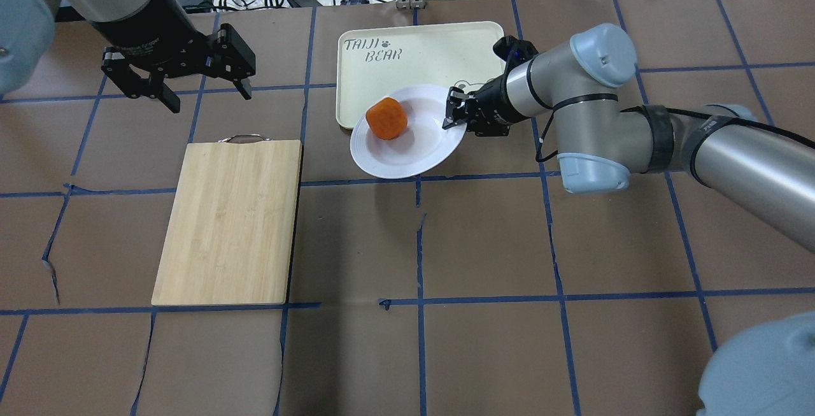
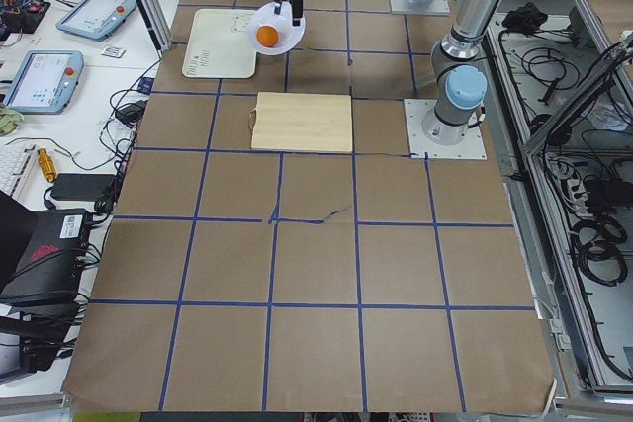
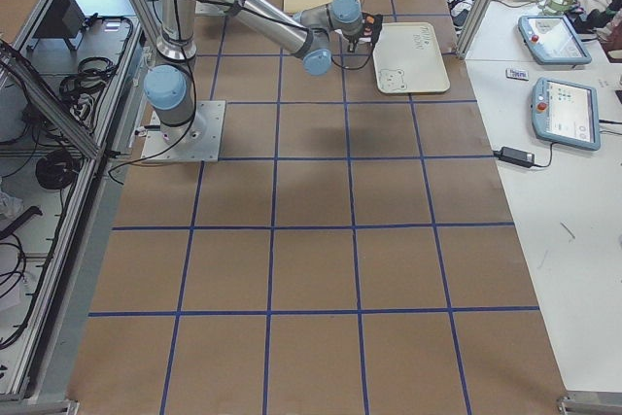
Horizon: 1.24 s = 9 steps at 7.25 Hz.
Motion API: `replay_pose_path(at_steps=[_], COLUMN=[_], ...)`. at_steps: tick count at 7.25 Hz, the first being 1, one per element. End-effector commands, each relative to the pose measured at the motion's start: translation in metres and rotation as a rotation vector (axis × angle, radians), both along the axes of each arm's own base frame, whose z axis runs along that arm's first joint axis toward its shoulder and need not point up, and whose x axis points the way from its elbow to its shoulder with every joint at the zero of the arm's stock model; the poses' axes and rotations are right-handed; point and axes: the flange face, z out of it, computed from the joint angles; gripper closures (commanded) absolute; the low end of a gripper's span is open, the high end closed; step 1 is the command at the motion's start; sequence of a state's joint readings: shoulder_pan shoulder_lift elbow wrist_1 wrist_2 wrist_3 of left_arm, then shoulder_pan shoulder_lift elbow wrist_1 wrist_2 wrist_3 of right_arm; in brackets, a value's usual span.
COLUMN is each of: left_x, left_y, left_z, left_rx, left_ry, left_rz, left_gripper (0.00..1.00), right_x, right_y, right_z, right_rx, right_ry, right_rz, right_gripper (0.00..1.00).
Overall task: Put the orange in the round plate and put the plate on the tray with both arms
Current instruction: 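Carry the plate with the orange onto the bear-printed tray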
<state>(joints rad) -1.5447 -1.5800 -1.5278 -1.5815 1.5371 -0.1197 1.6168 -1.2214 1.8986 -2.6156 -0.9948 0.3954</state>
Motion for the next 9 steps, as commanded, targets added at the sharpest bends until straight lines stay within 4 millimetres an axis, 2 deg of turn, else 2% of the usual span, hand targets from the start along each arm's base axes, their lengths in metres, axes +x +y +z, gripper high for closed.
replay_pose_path(at_steps=[1, 2, 3, 4, 5, 7, 9], left_x=[0.0, 0.0, 0.0, 0.0, 0.0, 0.0, 0.0], left_y=[0.0, 0.0, 0.0, 0.0, 0.0, 0.0, 0.0], left_z=[0.0, 0.0, 0.0, 0.0, 0.0, 0.0, 0.0], left_rx=[0.0, 0.0, 0.0, 0.0, 0.0, 0.0, 0.0], left_ry=[0.0, 0.0, 0.0, 0.0, 0.0, 0.0, 0.0], left_rz=[0.0, 0.0, 0.0, 0.0, 0.0, 0.0, 0.0], left_gripper=[0.0, 0.0, 0.0, 0.0, 0.0, 0.0, 0.0], right_x=[0.007, 0.003, -0.007, -0.034, -0.063, -0.066, -0.064], right_y=[-0.059, -0.103, -0.137, -0.151, -0.156, -0.164, -0.153], right_z=[0.029, 0.019, 0.007, -0.011, -0.037, -0.073, -0.093], right_rx=[-0.117, -0.137, -0.15, -0.138, -0.13, -0.103, -0.056], right_ry=[-0.065, -0.072, -0.069, -0.062, -0.066, -0.124, -0.132], right_rz=[0.04, 0.033, 0.018, -0.007, 0.002, 0.026, 0.019], right_gripper=[0.95, 0.96, 0.96, 0.96, 0.96, 0.96, 0.97])
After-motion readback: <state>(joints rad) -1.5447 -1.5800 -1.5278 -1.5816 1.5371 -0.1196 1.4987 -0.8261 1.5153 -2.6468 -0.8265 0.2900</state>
